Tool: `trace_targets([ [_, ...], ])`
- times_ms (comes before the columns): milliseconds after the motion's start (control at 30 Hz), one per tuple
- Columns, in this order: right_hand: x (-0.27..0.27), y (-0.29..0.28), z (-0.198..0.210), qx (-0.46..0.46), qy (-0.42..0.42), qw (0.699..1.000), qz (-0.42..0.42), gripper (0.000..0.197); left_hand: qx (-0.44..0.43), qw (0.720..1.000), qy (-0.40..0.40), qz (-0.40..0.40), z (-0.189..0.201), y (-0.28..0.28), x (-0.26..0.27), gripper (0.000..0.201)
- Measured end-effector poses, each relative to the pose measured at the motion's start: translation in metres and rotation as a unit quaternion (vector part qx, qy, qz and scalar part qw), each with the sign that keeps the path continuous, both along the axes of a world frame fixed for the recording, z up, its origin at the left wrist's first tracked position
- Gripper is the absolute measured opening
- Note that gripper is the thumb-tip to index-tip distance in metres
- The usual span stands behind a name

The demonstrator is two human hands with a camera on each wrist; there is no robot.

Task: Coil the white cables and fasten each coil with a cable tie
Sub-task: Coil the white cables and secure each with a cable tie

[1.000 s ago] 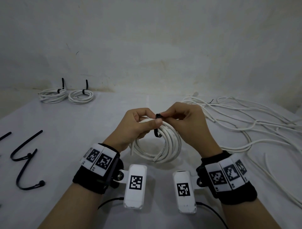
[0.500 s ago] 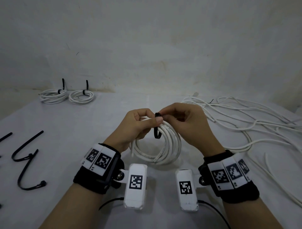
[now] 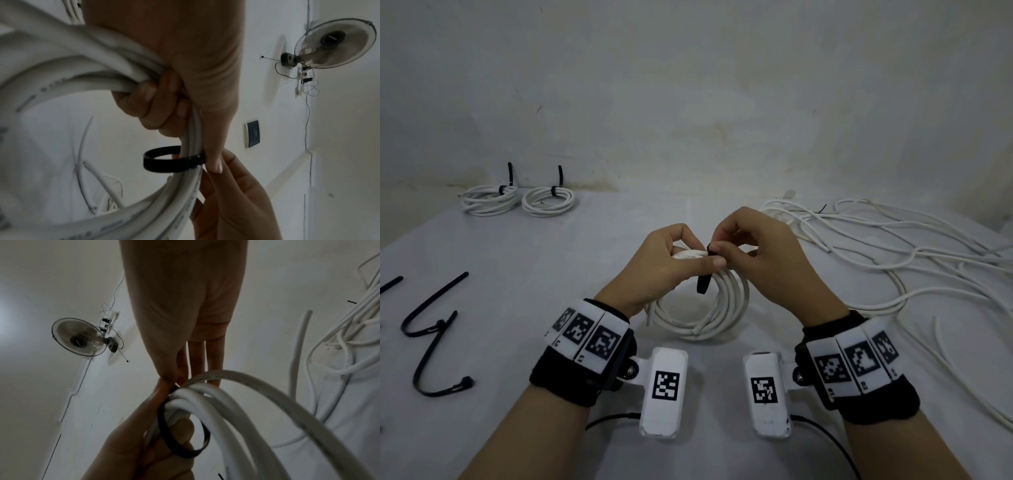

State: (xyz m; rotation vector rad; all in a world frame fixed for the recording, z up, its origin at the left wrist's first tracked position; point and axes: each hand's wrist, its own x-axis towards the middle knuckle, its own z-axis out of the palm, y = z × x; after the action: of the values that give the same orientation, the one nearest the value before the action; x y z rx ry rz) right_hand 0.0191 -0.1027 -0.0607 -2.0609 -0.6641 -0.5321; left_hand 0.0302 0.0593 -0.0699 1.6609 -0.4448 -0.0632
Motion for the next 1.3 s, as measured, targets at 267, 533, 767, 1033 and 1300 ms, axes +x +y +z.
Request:
trace_targets([
  [267,0.006,-0.001,-0.008,-0.098,0.006,0.994,-0.042,0.012,0.039,0.998,-0.036,0.013,0.000,-0.005,-0.001,0.025],
  [533,0.004,0.002,-0.005,-0.067,-0.039,0.995,-0.055,0.011,0.024,0.999,-0.035,0.020,0.001,-0.005,-0.002,0.024],
  [767,0.003,0.005,-0.005,0.030,-0.079,0.994,-0.069,0.012,0.032,0.999,-0.042,0.006,-0.002,-0.003,0.002,0.017],
  [1033,-0.003,-0.007,0.011,0.157,-0.097,0.975,-0.123,0.015,0.017,0.999,-0.031,-0.009,-0.005,-0.003,0.003,0.009],
  [1300,0.008,0.002,-0.012,-0.010,0.026,0.999,-0.024,0.050,-0.158,0.980,0.006,0.119,-0.007,0.001,0.014,0.005],
])
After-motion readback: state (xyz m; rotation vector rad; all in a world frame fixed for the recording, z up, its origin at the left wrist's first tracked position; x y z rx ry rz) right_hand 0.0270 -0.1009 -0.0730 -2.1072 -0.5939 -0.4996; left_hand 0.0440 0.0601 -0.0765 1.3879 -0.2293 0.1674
